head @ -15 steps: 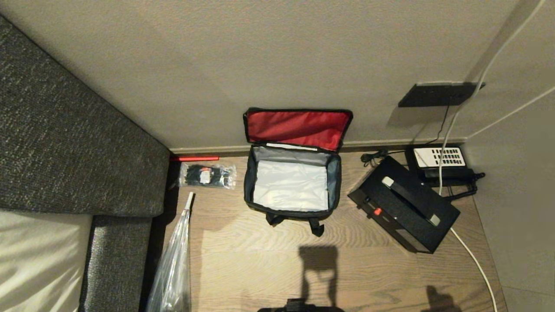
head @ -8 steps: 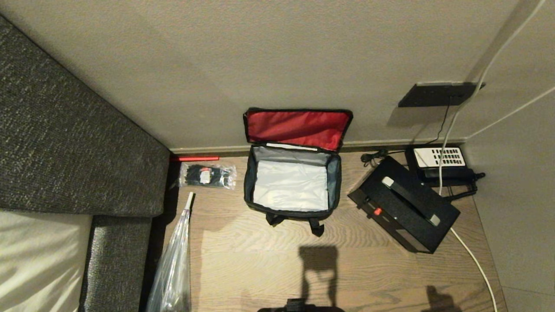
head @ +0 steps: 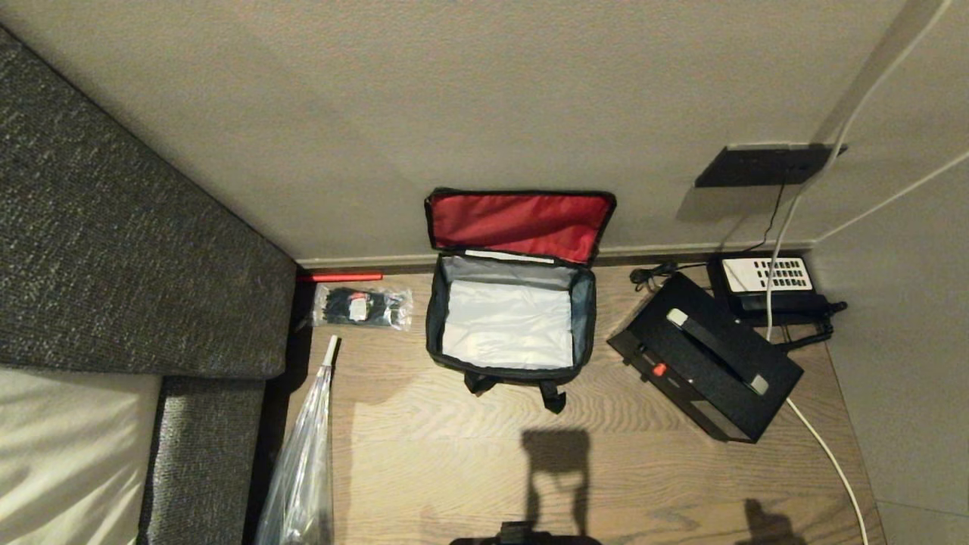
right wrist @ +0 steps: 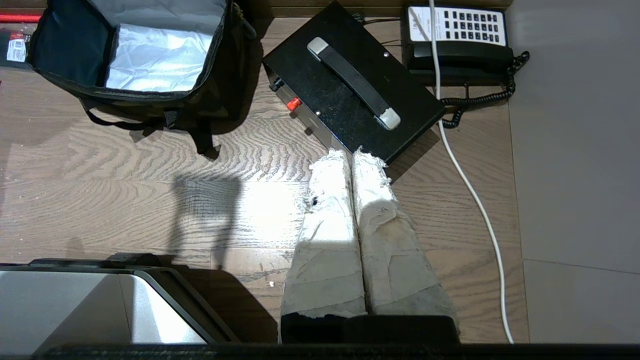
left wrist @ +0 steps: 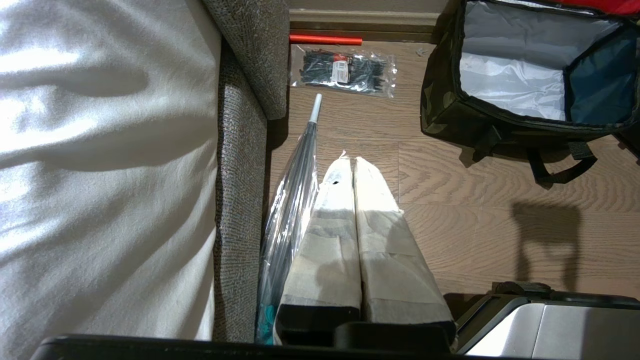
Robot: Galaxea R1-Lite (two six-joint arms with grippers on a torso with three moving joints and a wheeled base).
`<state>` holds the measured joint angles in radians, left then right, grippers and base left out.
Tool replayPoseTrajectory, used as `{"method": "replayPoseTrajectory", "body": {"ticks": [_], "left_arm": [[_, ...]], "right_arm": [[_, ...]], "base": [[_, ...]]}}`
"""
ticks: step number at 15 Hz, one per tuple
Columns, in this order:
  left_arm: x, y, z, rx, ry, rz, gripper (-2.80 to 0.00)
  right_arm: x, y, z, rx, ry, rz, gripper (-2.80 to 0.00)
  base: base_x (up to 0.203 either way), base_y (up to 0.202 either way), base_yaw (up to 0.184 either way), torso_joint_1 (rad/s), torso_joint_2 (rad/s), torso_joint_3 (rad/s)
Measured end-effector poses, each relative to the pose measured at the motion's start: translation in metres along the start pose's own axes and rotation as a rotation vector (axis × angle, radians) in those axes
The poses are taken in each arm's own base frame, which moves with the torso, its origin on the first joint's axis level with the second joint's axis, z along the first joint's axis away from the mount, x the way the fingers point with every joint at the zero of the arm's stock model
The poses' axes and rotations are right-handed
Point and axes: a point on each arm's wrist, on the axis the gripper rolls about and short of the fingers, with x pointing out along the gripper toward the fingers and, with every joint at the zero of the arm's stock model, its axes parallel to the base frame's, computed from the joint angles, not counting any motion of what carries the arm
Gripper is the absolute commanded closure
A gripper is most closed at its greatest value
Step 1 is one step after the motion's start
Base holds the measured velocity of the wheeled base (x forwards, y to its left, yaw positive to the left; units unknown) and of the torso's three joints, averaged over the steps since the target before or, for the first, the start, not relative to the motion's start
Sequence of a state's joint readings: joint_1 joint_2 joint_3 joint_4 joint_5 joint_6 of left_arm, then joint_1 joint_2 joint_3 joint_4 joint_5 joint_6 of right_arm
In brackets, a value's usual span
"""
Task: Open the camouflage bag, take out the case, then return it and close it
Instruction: Grip the handle again
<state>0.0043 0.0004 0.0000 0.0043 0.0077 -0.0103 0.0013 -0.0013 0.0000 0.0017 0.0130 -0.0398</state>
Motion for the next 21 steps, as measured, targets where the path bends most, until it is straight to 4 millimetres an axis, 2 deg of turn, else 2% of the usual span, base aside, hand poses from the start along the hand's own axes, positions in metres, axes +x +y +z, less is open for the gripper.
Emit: {"method": "replayPoseTrajectory", "body": {"ticks": [21], "left_arm": [[0.0,0.0,0.0,0.0,0.0,0.0,0.0]], "right_arm": [[0.0,0.0,0.0,0.0,0.0,0.0,0.0]], "base": [[0.0,0.0,0.0,0.0,0.0,0.0]]}}
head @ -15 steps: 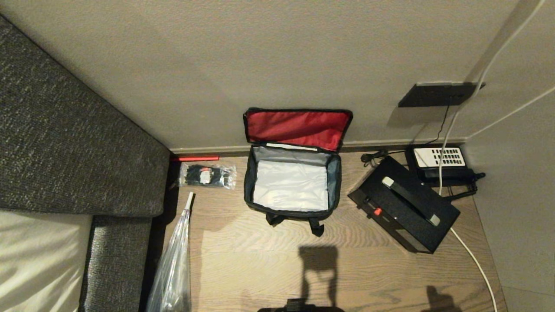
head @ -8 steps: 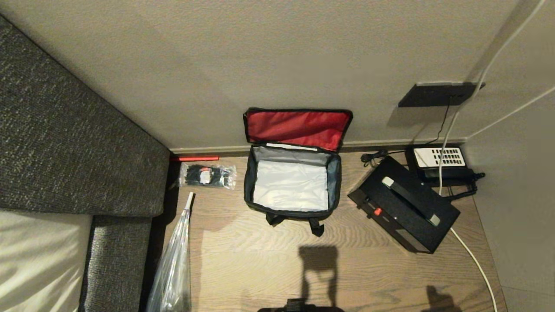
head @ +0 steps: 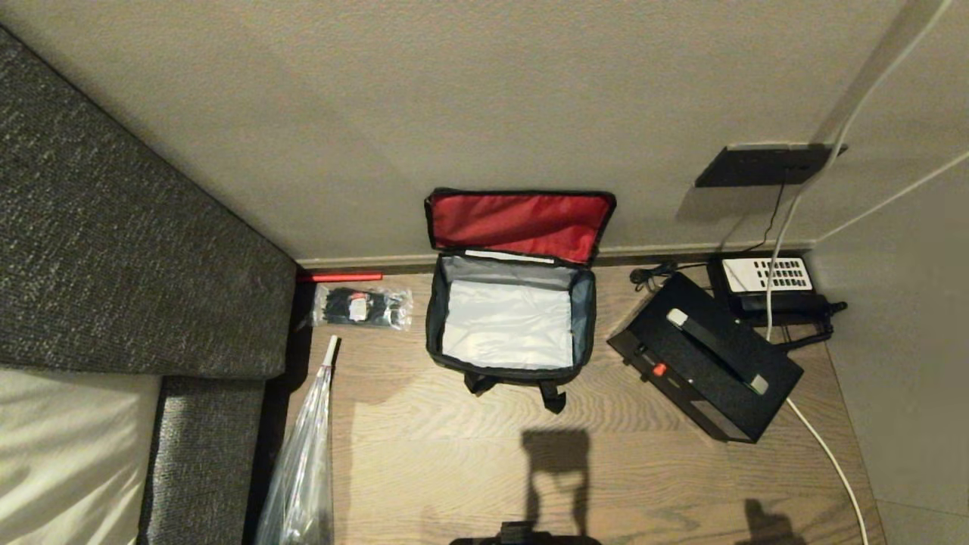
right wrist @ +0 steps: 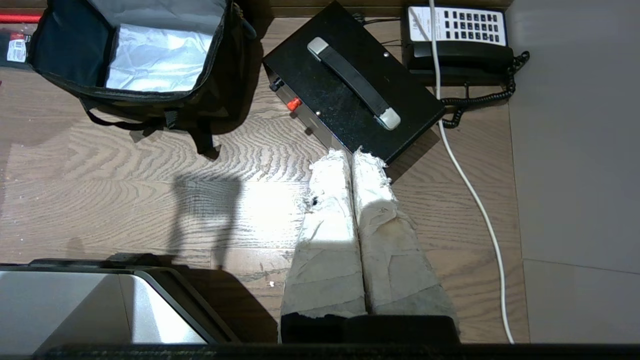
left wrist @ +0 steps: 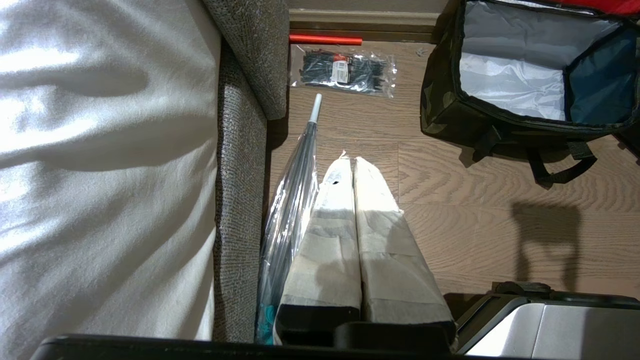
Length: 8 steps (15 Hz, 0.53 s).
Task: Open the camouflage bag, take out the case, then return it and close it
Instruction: Grip the handle again
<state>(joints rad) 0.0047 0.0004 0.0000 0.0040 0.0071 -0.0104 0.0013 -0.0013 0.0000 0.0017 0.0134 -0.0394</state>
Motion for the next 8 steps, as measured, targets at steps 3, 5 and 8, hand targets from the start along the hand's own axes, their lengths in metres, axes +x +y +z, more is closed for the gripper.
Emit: {"method": "replayPoseTrajectory", "body": {"ticks": [3,5,8], "left_arm": [[0.0,0.0,0.0,0.0,0.0,0.0,0.0],[0.0,0.0,0.0,0.0,0.0,0.0,0.0],[0.0,0.0,-0.0001,0.0,0.001,0.0,0.0]], "right_arm": [[0.0,0.0,0.0,0.0,0.0,0.0,0.0],[0.0,0.0,0.0,0.0,0.0,0.0,0.0],[0.0,0.0,0.0,0.0,0.0,0.0,0.0]], "base": [[0.0,0.0,0.0,0.0,0.0,0.0],[0.0,0.0,0.0,0.0,0.0,0.0],[0.0,0.0,0.0,0.0,0.0,0.0]]}}
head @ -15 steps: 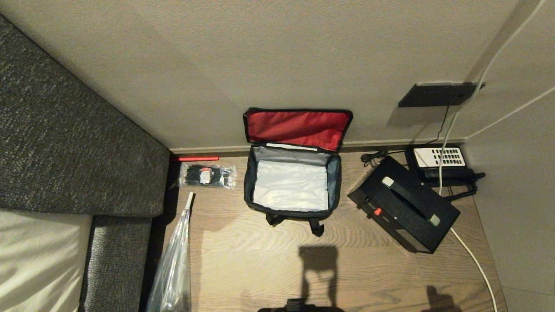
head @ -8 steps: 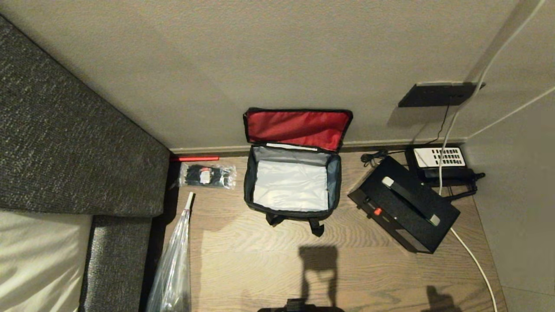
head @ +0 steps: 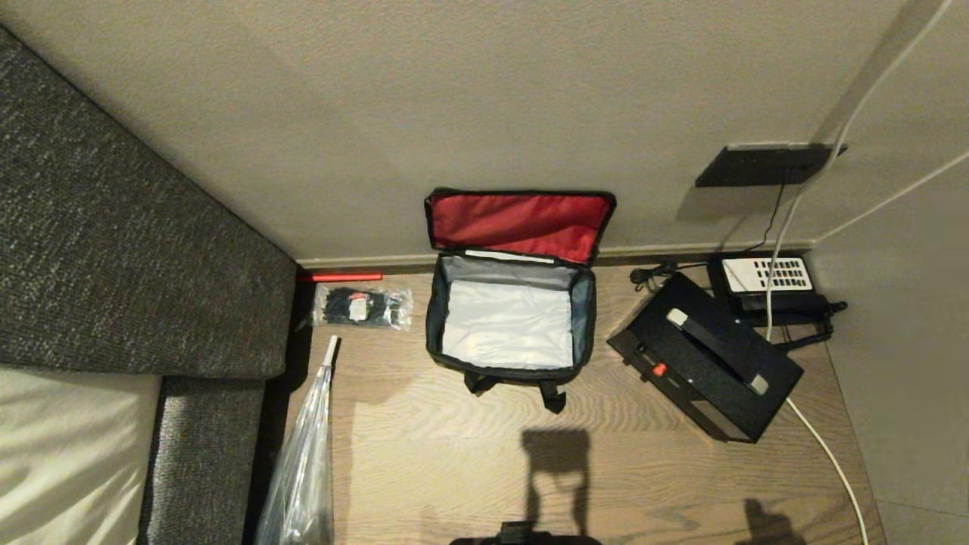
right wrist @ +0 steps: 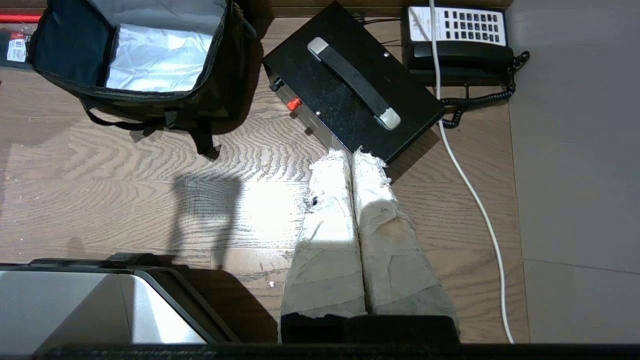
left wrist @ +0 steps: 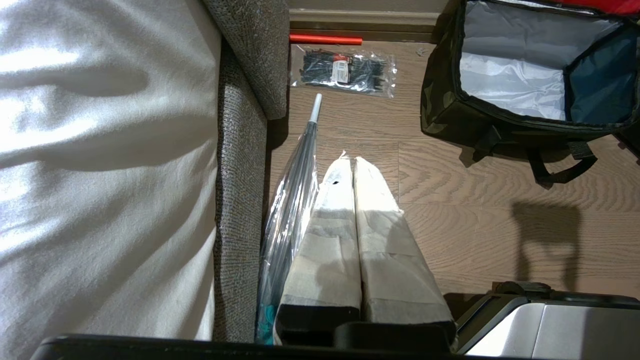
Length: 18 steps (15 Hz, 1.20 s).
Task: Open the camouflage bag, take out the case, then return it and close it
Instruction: Grip the handle again
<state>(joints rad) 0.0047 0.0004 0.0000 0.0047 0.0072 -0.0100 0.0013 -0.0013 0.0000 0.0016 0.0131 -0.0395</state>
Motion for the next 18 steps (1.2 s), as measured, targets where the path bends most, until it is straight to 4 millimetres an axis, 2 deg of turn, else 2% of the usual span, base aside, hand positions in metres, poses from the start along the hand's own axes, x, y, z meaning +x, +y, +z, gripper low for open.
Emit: {"method": "replayPoseTrajectory", "body": {"ticks": [18], "left_arm": [[0.0,0.0,0.0001,0.0,-0.001,0.0,0.0]], "right_arm": [[0.0,0.0,0.0,0.0,0.0,0.0,0.0]], "base": [[0.0,0.0,0.0,0.0,0.0,0.0]]}}
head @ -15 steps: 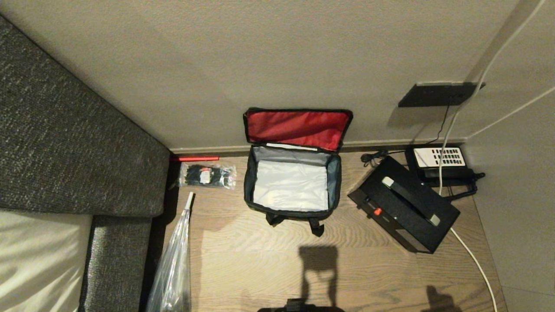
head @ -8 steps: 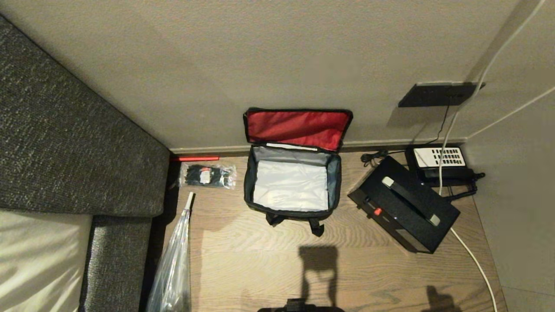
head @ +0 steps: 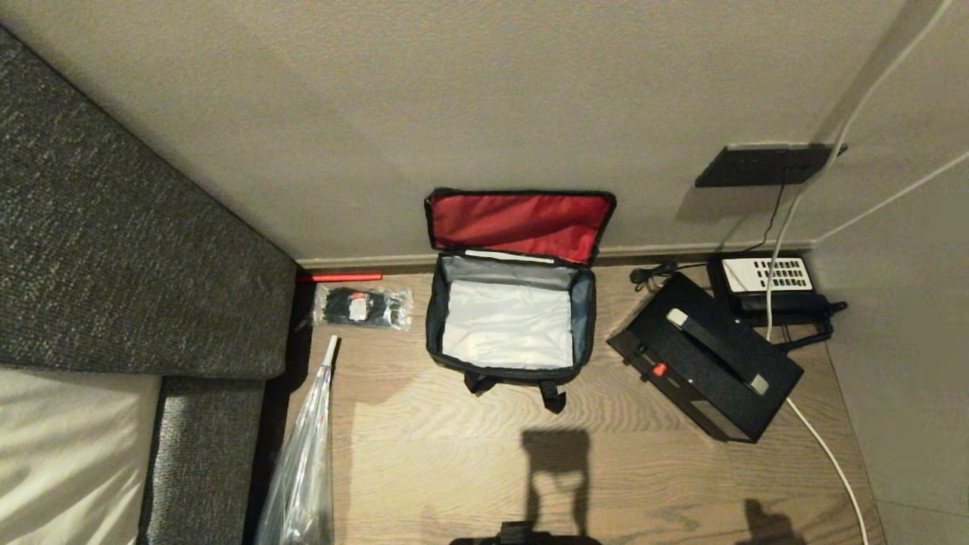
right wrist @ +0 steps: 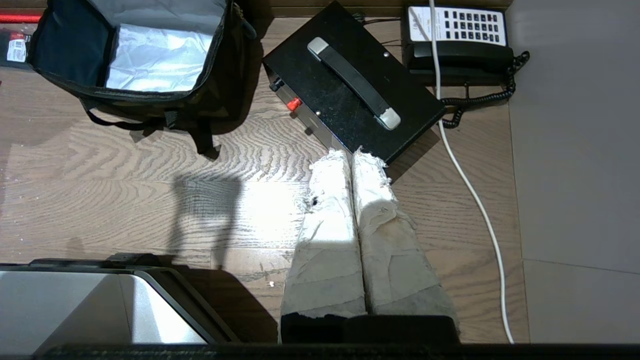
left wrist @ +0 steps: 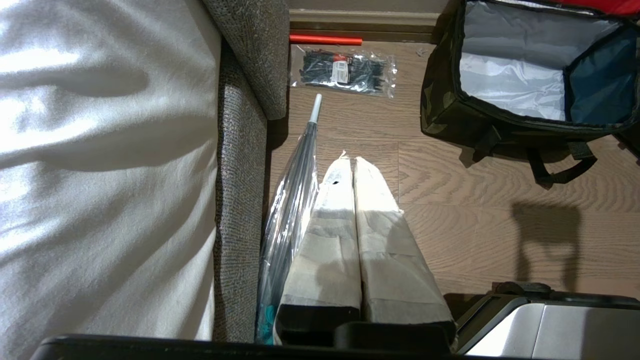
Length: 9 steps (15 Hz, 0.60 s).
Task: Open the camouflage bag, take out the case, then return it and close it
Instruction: Grip the handle again
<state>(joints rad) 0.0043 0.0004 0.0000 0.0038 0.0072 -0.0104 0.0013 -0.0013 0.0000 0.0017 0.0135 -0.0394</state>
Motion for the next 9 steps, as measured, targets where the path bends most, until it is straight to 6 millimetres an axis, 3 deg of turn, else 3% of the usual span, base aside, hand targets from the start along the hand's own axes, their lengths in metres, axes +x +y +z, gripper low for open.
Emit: {"method": "replayPoseTrajectory", "body": {"ticks": [9], "left_arm": [[0.0,0.0,0.0,0.0,0.0,0.0,0.0]], "right_arm": [[0.0,0.0,0.0,0.0,0.0,-0.001,0.0]], "base": [[0.0,0.0,0.0,0.0,0.0,0.0]]}}
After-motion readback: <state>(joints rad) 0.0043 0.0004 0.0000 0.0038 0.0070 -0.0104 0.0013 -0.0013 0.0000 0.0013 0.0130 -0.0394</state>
